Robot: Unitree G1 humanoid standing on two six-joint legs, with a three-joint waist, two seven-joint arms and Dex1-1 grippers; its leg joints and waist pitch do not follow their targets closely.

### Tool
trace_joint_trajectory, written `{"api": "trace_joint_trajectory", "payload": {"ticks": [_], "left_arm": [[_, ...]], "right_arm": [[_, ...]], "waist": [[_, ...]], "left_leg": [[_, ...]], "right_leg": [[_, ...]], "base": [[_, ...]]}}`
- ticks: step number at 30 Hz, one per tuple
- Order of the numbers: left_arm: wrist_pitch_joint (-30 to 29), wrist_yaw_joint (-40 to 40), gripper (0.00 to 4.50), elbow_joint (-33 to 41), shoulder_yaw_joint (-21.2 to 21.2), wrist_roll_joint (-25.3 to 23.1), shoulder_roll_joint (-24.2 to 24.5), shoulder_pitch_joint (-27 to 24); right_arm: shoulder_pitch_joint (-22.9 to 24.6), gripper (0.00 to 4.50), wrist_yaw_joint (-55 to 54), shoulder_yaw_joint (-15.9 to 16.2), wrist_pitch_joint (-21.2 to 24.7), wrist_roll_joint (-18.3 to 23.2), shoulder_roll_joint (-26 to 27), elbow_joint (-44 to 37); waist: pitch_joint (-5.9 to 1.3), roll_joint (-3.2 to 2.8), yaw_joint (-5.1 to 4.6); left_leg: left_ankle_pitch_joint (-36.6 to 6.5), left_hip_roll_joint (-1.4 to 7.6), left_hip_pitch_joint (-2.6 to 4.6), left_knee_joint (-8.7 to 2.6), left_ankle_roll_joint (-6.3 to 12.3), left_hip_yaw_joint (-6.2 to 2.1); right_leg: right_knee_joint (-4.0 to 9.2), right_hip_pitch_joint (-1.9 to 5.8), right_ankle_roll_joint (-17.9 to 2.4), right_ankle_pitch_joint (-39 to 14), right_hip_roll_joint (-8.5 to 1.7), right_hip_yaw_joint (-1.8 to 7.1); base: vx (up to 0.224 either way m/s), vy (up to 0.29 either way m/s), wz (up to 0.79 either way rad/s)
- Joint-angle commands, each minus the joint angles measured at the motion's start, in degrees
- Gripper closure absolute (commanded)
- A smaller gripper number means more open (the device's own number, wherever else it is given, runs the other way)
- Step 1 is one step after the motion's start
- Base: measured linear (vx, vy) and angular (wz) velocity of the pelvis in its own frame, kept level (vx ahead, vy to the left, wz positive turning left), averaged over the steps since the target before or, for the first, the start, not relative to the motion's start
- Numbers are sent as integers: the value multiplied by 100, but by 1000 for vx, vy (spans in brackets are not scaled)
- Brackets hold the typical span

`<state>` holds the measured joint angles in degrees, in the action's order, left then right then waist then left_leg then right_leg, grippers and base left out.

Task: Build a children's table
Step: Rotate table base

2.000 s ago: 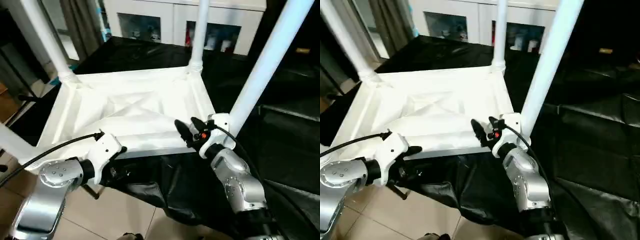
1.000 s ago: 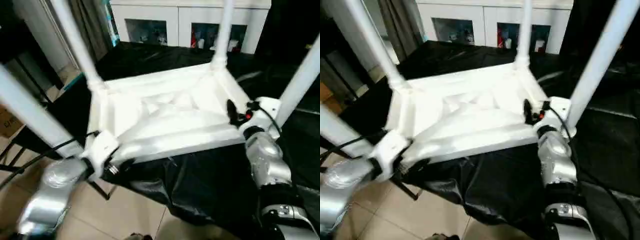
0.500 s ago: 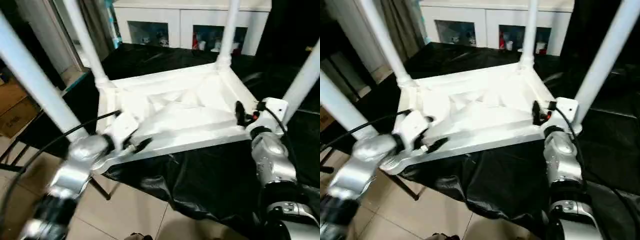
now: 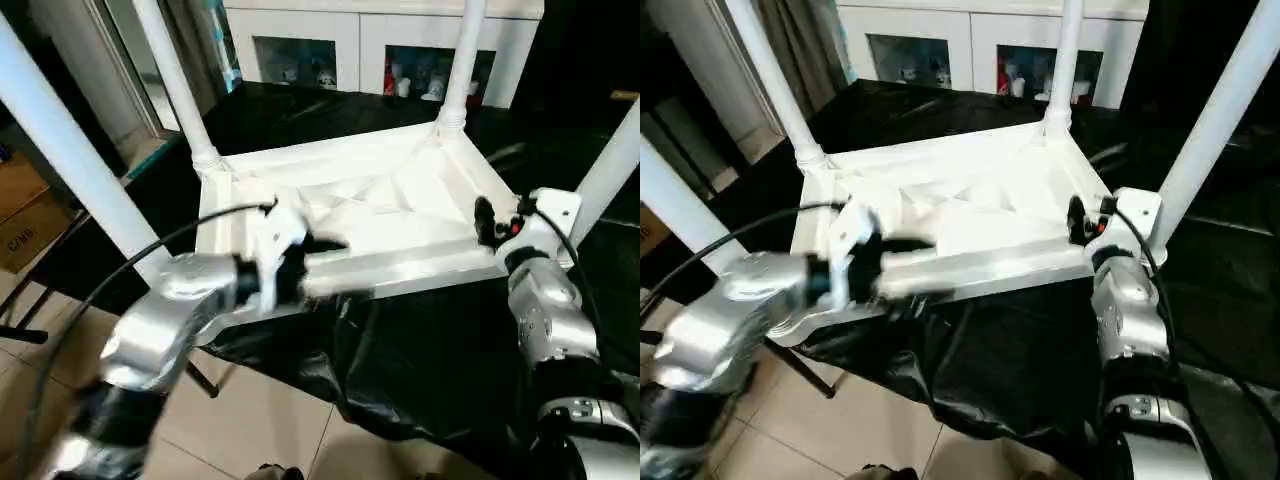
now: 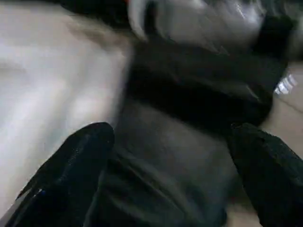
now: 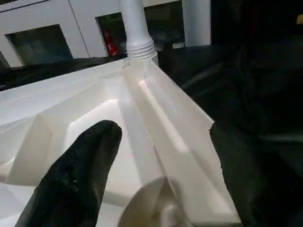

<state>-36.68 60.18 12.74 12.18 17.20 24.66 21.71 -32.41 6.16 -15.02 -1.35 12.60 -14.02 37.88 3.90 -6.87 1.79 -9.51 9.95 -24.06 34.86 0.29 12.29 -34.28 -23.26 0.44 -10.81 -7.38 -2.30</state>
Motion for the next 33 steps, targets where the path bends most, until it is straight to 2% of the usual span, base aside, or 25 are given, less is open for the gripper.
{"api": "trace_joint_trajectory", "payload": {"ticks": [1,3,4,5,7,8,9,10,11,12,14,15,17,19,20,21,22,23,24,25,26,28,32,33], "left_arm": [[-362,99,6,259,207,-106,285,-159],[-391,-147,6,139,339,-609,463,-288],[-448,-246,6,125,371,-705,519,-316],[-577,-372,6,92,427,-822,593,-357],[-808,-467,6,120,548,-891,749,-433],[-923,-475,6,166,604,-879,825,-477],[-1021,-500,6,229,645,-841,889,-513],[-1083,-571,6,257,654,-834,903,-539],[-1110,-626,6,266,650,-834,900,-551],[-1146,-794,6,225,599,-880,843,-558],[-1188,-966,6,150,526,-998,761,-588],[-1228,-999,6,135,517,-1049,777,-617],[-1361,-1059,6,150,518,-1037,834,-679],[-1382,-1107,6,136,517,-1042,871,-729],[-1382,-1159,6,131,514,-1058,889,-753],[-1303,-1378,6,56,425,-1141,851,-788],[-1295,-1478,6,39,390,-1156,821,-788],[-1295,-1478,6,39,390,-1156,821,-788],[-1216,-1644,6,-29,297,-1201,745,-784],[-1135,-1715,6,-70,270,-1243,717,-771],[-1028,-1803,6,-121,239,-1286,675,-749],[-971,-1860,6,-138,227,-1282,638,-732],[-788,-1938,6,-179,262,-1266,554,-707],[-712,-1967,6,-211,292,-1269,513,-702]], "right_arm": [[-107,101,27,56,66,-75,2,124],[-130,101,53,72,78,-74,-1,142],[-135,101,54,75,82,-74,-3,147],[-145,101,48,73,83,-79,-14,167],[-169,101,26,61,86,-94,-43,228],[-185,101,10,50,89,-101,-65,261],[-205,101,4,37,91,-103,-89,293],[-224,101,0,27,97,-104,-112,315],[-235,101,-1,21,101,-104,-125,324],[-258,101,-3,14,99,-103,-140,353],[-292,101,-6,16,98,-102,-156,399],[-303,101,-17,28,126,-107,-159,385],[-316,101,-30,27,165,-106,-162,370],[-318,101,-49,22,183,-120,-180,383],[-321,101,-65,10,193,-131,-204,408],[-323,101,-120,-19,201,-171,-281,489],[-328,101,-131,-32,204,-183,-311,517],[-328,101,-131,-32,204,-183,-311,517],[-342,101,-165,-69,202,-200,-391,586],[-364,101,-185,-89,193,-219,-462,652],[-402,101,-209,-114,174,-245,-570,756],[-433,101,-220,-133,162,-260,-655,835],[-509,101,-258,-195,119,-290,-892,1032],[-542,101,-290,-223,82,-301,-998,1125]], "waist": [[-397,180,-46],[-385,214,-54],[-379,190,-64],[-379,207,-74],[-381,198,-68],[-370,293,-87],[-384,259,-65],[-358,289,-66],[-357,262,-79],[-351,288,-75],[-345,308,-79],[-325,343,-82],[-299,347,-88],[-305,349,-90],[-281,413,-101],[-282,370,-93],[-280,367,-87],[-268,409,-84],[-256,401,-84],[-247,458,-84],[-247,436,-63],[-236,470,-54],[-210,483,-44],[-208,471,-45]], "left_leg": [[-982,207,249,-424,532,-138],[-1155,209,270,-438,400,-134],[-1172,204,261,-445,341,-141],[-1216,202,263,-454,265,-135],[-1256,197,271,-464,178,-142],[-1253,196,247,-473,168,-136],[-1217,195,255,-464,156,-147],[-1246,196,267,-468,161,-131],[-1295,191,265,-474,130,-137],[-1337,197,284,-476,93,-129],[-1347,197,273,-479,69,-131],[-1331,189,255,-478,89,-127],[-1299,183,241,-480,126,-130],[-1280,182,251,-473,140,-130],[-1266,184,236,-480,165,-124],[-1262,189,254,-482,164,-129],[-1281,192,264,-483,147,-129],[-1318,197,273,-486,115,-122],[-1329,198,277,-491,86,-118],[-1316,198,269,-496,90,-116],[-1325,205,290,-497,77,-113],[-1353,204,295,-495,69,-100],[-1351,208,273,-507,65,-102],[-1356,209,275,-508,61,-103]], "right_leg": [[328,163,-1157,-1331,-14,36],[360,147,-1058,-1450,-8,56],[356,153,-1001,-1464,-11,59],[363,149,-960,-1486,-3,62],[352,146,-960,-1464,-7,64],[364,151,-968,-1423,2,64],[334,159,-982,-1382,-14,69],[354,122,-1000,-1395,-11,80],[347,134,-1016,-1388,-4,73],[349,117,-1016,-1362,5,79],[346,129,-1019,-1244,14,81],[356,131,-1003,-1241,5,88],[362,126,-975,-1271,-2,92],[359,127,-978,-1271,-2,92],[374,119,-972,-1276,5,95],[366,112,-976,-1285,6,93],[370,108,-984,-1286,8,91],[363,101,-1005,-1258,21,97],[364,93,-1021,-1219,26,97],[377,99,-1013,-1225,24,98],[371,86,-1011,-1208,24,105],[378,83,-1013,-1201,25,111],[386,97,-950,-1266,9,114],[389,95,-951,-1268,8,113]], "base": [[0,0,0],[0,0,0],[0,0,0],[0,0,0],[0,0,0],[0,0,0],[0,0,0],[0,0,0],[0,0,0],[0,0,0],[0,0,0],[0,0,0],[0,0,0],[0,0,0],[0,0,0],[0,0,0],[0,0,0],[0,0,0],[0,0,0],[0,0,0],[0,0,0],[0,0,0],[0,0,0],[0,0,0]]}}
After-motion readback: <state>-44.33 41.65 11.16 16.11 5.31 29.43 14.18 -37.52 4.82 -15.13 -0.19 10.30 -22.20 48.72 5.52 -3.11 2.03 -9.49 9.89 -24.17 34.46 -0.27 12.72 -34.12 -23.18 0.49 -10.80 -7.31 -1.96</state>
